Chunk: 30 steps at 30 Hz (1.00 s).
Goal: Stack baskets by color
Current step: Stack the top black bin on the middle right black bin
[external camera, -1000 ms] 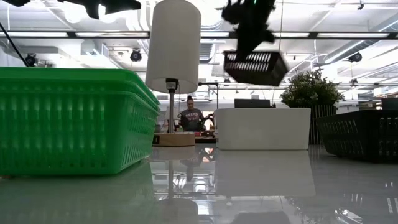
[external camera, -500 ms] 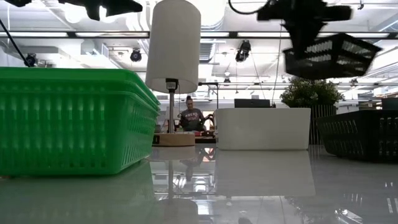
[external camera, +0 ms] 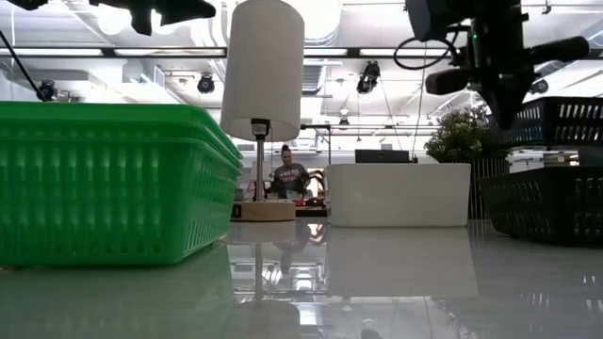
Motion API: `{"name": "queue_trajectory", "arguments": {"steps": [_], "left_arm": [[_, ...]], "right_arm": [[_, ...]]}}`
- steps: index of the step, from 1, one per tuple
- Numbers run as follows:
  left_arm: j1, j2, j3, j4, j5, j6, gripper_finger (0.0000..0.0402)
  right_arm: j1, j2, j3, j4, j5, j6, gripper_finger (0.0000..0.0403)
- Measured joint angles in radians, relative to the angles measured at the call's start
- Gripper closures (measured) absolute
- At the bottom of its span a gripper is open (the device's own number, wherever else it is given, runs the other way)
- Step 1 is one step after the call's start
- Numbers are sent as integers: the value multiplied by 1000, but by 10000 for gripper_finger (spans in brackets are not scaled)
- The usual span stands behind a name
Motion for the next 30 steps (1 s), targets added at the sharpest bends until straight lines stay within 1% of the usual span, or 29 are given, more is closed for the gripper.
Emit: {"name": "queue_trajectory", "arguments": {"steps": [7,11,14,24,27,30], "left_arm": [[0,-5,0,25,-1,33,391],[0,-5,0,29,-1,51,391],[0,-5,0,30,-1,58,391],[0,-5,1,29,-1,78,391],[0,-5,0,30,-1,78,391],[0,-5,1,29,-1,78,391]], "right_arm": [[-109,-97,-99,149,23,-144,394],[-174,-118,-150,211,46,-219,394],[-201,-117,-176,264,51,-260,394],[-205,-69,-189,290,57,-283,391],[-205,-55,-189,292,51,-284,380],[-205,-39,-189,292,36,-302,359]]}}
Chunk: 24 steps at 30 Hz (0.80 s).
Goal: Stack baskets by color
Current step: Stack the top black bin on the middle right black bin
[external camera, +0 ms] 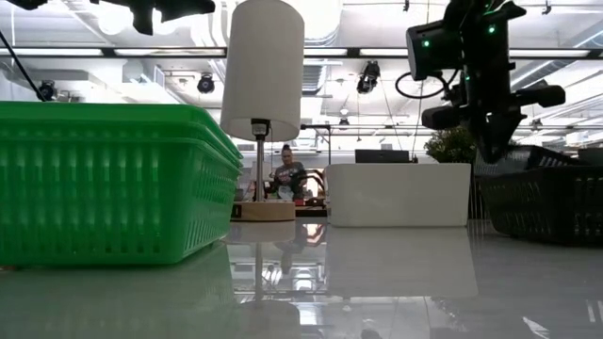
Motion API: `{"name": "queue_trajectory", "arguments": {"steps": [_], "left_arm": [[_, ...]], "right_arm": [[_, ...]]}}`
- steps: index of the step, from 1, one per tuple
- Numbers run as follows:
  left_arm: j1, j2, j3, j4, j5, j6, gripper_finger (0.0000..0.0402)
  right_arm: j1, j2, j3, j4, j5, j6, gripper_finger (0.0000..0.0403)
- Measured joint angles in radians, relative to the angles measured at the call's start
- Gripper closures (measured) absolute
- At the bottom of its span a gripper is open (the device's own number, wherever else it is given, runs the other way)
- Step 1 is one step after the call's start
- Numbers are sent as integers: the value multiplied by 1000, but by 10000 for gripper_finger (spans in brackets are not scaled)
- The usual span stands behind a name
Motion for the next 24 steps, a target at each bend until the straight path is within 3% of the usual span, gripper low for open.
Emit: {"name": "queue_trajectory", "arguments": {"steps": [8,14,18,24], "left_arm": [[0,0,0,-1,0,0,391],[0,0,0,-1,0,0,391],[0,0,0,-1,0,0,391],[0,0,0,-1,0,-1,391]], "right_arm": [[0,19,1,-5,-15,-17,297],[0,15,29,-22,-21,-6,276],[0,24,19,-19,-23,5,298],[0,53,-14,-9,-25,12,364]]}}
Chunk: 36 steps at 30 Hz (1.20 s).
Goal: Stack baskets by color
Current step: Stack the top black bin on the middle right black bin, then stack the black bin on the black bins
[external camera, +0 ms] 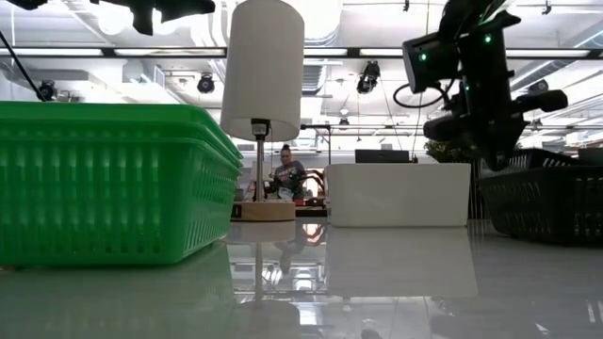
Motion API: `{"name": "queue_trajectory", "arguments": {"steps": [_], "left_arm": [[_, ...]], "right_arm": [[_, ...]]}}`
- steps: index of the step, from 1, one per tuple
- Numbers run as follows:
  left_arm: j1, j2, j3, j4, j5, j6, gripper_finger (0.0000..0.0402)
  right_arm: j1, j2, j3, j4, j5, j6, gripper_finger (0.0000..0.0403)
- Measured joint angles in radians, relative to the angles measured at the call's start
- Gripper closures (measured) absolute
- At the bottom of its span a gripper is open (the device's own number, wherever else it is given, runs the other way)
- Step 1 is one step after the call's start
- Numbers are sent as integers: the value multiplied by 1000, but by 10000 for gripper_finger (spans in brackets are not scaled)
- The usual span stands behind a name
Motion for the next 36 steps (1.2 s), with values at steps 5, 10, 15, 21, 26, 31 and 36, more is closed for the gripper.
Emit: {"name": "queue_trajectory", "arguments": {"steps": [5,10,15,21,26,31,36], "left_arm": [[0,0,0,0,0,0,391],[0,0,0,0,0,0,391],[0,0,0,0,0,0,391],[0,0,0,0,0,0,391],[0,0,0,0,0,0,391],[0,0,0,0,0,0,391],[0,0,0,-2,0,0,391]], "right_arm": [[0,43,-9,19,1,-3,392],[0,66,-4,18,0,-14,385],[0,58,-4,7,0,-16,348],[2,35,19,-55,-18,-18,297],[31,13,93,-77,-41,-31,279],[68,5,185,-74,-36,-90,285],[150,5,244,-52,-96,-195,315]]}}
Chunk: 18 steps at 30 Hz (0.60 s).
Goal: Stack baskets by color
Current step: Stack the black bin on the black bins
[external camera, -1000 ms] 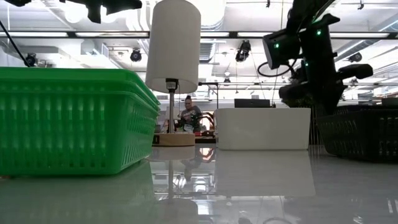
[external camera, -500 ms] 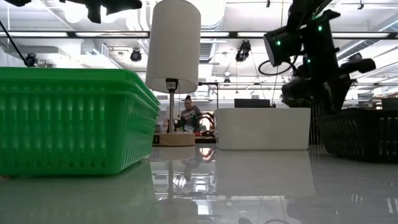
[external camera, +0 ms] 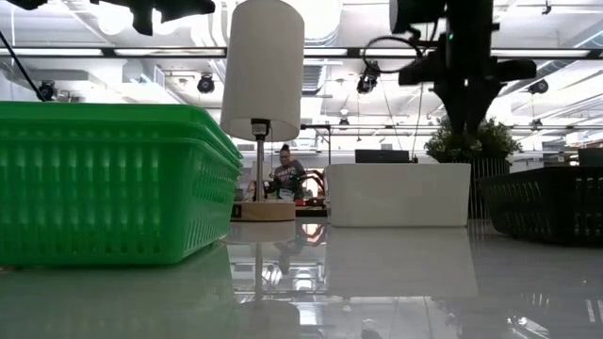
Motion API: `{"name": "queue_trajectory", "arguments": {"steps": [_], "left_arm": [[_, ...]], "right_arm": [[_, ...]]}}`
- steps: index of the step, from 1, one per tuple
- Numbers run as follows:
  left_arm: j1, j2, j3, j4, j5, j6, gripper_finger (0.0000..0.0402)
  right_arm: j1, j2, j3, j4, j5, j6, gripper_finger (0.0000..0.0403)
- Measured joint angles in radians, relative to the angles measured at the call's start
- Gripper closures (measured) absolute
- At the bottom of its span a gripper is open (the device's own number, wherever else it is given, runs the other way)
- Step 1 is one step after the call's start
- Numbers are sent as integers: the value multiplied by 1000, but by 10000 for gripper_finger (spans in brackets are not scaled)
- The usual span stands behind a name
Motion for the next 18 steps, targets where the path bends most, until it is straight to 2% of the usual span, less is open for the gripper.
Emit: {"name": "queue_trajectory", "arguments": {"steps": [6,10,13,18], "left_arm": [[0,0,0,-1,0,0,391],[0,0,0,-1,0,0,391],[0,0,0,0,0,0,391],[0,0,0,3,0,0,391]], "right_arm": [[143,1,-11,72,-192,-162,357],[245,1,-25,129,-210,-230,368],[315,1,-33,172,-227,-305,357],[402,1,-66,244,-219,-416,307]]}}
